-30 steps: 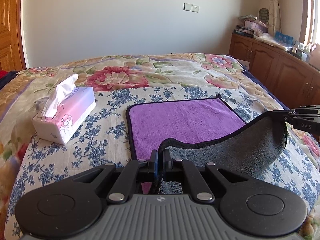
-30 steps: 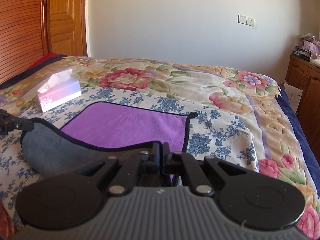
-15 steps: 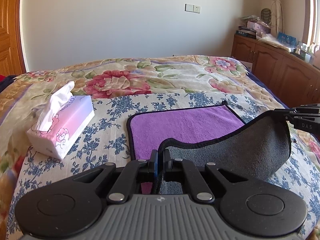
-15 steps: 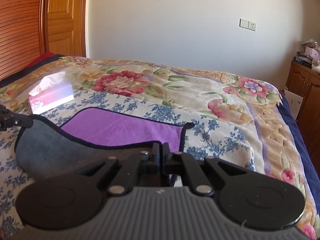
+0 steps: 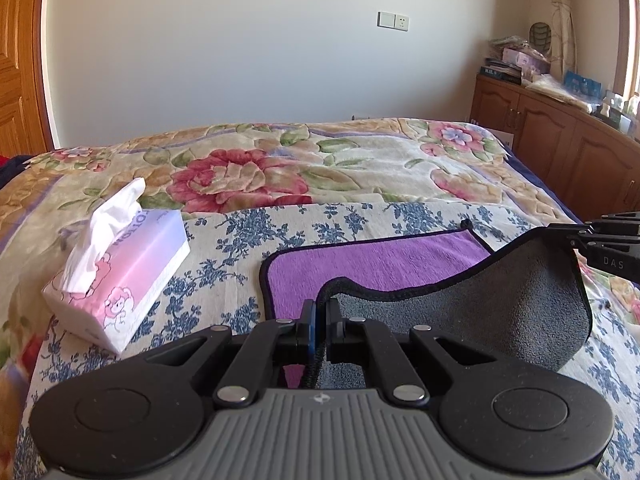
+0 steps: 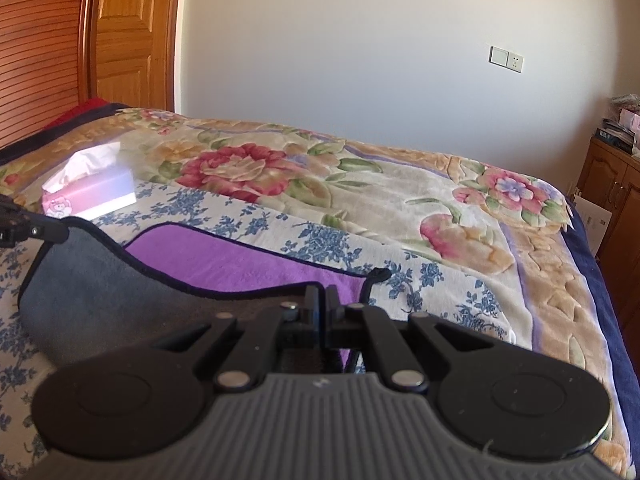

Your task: Fold towel

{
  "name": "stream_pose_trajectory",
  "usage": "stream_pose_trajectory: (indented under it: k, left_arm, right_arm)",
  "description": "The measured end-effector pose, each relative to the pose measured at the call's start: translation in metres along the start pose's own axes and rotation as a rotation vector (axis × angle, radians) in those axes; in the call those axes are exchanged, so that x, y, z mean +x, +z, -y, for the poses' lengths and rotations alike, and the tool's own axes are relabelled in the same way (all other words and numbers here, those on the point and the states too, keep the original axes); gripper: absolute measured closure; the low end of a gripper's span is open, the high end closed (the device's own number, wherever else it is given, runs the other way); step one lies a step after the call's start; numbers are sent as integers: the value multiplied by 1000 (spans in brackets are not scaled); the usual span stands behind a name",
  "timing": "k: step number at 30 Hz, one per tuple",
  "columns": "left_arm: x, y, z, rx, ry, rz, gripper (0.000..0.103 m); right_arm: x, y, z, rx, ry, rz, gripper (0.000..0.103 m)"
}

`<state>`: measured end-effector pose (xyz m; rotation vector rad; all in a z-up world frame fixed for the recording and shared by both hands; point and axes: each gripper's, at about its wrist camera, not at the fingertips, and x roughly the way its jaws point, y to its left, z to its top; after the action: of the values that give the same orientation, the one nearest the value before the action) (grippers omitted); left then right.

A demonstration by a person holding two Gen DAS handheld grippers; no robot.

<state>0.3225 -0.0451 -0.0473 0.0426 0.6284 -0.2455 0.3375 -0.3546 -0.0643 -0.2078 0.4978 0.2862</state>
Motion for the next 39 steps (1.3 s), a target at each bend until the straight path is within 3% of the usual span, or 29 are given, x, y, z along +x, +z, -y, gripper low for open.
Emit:
stream_pose_trajectory:
  k: [20,39]
  left_arm:
    - [34,27,0,11,9,25,98]
    - [57,42,-10,-13,27,39,98]
  right_arm:
    - [28,22,8,-65,-16,13,100]
    - [55,24,18,-67,-43,0,100]
